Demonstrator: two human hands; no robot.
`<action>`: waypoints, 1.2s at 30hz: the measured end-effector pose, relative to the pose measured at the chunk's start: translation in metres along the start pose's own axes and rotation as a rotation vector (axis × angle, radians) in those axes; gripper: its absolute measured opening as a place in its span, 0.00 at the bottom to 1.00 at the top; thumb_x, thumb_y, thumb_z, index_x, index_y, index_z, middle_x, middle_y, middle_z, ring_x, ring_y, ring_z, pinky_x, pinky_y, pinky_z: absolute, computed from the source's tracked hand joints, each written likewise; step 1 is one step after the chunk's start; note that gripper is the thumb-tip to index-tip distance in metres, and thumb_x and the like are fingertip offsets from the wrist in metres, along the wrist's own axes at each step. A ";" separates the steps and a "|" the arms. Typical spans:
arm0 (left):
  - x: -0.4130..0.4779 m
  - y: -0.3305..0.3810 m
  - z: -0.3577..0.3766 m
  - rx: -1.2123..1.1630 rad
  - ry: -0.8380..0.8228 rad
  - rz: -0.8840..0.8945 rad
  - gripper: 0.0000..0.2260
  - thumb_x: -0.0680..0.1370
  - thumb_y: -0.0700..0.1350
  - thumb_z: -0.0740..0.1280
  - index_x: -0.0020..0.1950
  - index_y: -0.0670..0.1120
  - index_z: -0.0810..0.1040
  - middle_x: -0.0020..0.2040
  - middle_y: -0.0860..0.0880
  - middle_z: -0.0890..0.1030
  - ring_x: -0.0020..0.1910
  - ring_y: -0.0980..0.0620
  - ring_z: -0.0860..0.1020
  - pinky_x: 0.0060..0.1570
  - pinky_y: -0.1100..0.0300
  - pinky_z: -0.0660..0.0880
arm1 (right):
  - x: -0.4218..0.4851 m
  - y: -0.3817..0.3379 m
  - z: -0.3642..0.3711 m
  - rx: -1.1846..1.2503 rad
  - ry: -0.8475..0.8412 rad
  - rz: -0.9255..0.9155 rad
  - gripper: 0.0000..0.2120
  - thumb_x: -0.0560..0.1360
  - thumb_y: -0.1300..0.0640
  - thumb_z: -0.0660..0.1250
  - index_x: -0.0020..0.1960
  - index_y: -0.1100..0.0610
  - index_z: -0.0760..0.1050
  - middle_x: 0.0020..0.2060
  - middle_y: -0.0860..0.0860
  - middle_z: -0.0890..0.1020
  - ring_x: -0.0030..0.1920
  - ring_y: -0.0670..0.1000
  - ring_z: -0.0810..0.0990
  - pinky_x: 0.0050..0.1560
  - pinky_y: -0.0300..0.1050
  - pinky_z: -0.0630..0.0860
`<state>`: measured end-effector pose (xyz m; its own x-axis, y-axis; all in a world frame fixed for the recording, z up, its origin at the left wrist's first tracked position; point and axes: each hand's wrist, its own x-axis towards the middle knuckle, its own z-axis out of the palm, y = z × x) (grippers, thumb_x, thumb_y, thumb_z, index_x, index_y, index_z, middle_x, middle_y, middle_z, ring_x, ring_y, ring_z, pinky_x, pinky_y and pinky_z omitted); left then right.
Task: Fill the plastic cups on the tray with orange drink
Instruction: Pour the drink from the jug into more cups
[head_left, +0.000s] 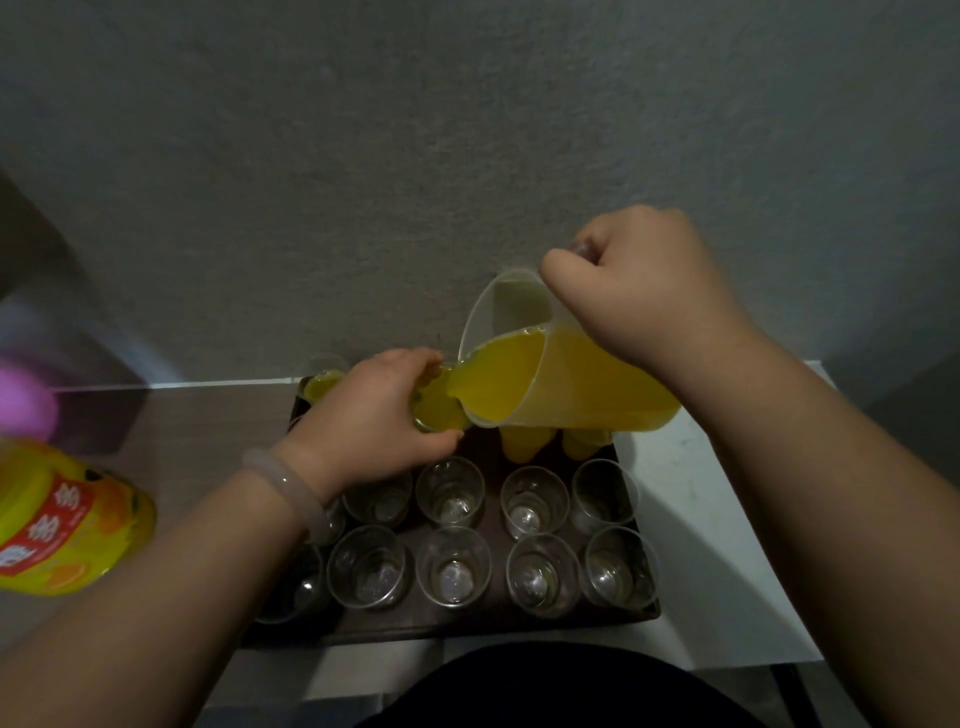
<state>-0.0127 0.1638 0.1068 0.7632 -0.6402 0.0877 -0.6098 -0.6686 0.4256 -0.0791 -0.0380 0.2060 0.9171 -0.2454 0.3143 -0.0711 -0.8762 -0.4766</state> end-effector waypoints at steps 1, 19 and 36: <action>0.000 0.000 0.000 0.000 0.003 0.001 0.35 0.66 0.56 0.75 0.69 0.48 0.70 0.62 0.49 0.77 0.59 0.52 0.75 0.59 0.59 0.72 | 0.000 0.000 0.000 0.003 0.000 0.002 0.19 0.71 0.52 0.63 0.25 0.56 0.60 0.20 0.49 0.62 0.24 0.49 0.62 0.27 0.42 0.54; -0.002 0.002 0.000 -0.005 0.023 -0.005 0.32 0.66 0.56 0.75 0.67 0.48 0.72 0.59 0.49 0.78 0.57 0.53 0.76 0.55 0.62 0.71 | 0.003 -0.004 -0.002 -0.040 -0.002 -0.030 0.18 0.71 0.51 0.62 0.27 0.57 0.63 0.21 0.50 0.65 0.24 0.50 0.64 0.27 0.42 0.55; -0.001 0.000 -0.002 -0.022 0.070 -0.033 0.32 0.65 0.56 0.76 0.66 0.48 0.74 0.58 0.48 0.79 0.55 0.51 0.77 0.55 0.61 0.73 | 0.005 0.008 0.004 0.125 0.040 0.024 0.21 0.71 0.53 0.63 0.25 0.54 0.57 0.17 0.48 0.58 0.22 0.47 0.56 0.28 0.42 0.53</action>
<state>-0.0128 0.1654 0.1086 0.7965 -0.5893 0.1356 -0.5797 -0.6803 0.4486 -0.0736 -0.0443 0.2008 0.8990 -0.2841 0.3333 -0.0410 -0.8123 -0.5818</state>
